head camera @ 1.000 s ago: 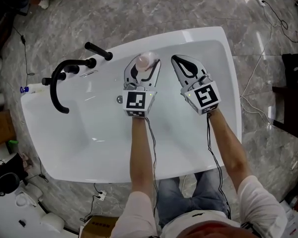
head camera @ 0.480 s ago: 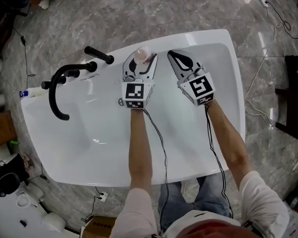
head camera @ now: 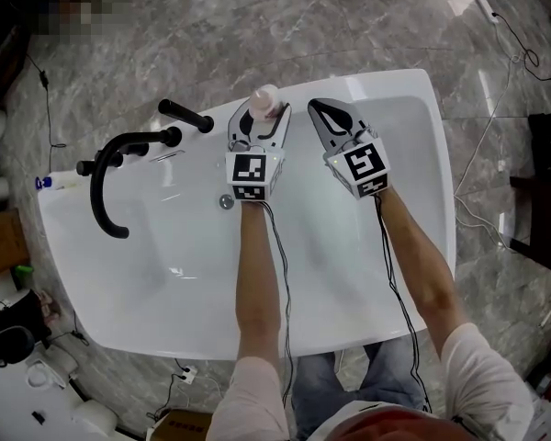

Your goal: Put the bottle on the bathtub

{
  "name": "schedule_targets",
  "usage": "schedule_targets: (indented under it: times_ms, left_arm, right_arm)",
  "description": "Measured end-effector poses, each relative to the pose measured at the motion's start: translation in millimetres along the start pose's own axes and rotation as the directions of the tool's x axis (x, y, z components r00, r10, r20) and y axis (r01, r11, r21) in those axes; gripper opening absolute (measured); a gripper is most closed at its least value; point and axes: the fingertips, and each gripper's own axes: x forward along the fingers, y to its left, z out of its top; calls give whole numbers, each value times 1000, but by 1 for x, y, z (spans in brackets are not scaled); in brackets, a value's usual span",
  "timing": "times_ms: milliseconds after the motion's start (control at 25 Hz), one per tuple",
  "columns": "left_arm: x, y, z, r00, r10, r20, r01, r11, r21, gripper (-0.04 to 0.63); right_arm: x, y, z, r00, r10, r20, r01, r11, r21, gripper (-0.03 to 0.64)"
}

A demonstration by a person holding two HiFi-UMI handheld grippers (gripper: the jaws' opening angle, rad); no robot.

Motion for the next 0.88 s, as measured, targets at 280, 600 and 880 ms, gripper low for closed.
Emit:
schedule_targets:
  times_ms: [280, 600, 880]
  left_arm:
    - [9, 14, 3, 999, -4, 32, 5, 1000, -28, 227]
    - [16, 20, 6, 998, 2, 57, 0, 999, -40, 227]
    - [13, 21, 10, 998, 31, 56, -28, 998, -54, 242]
  right_arm:
    - [11, -1, 4, 1000, -1, -3, 1, 1000, -7, -5]
    - [16, -4, 7, 1000, -3, -6, 3, 1000, -9, -5]
    - [11, -5, 10, 1000, 0, -12, -1, 1000, -13, -3]
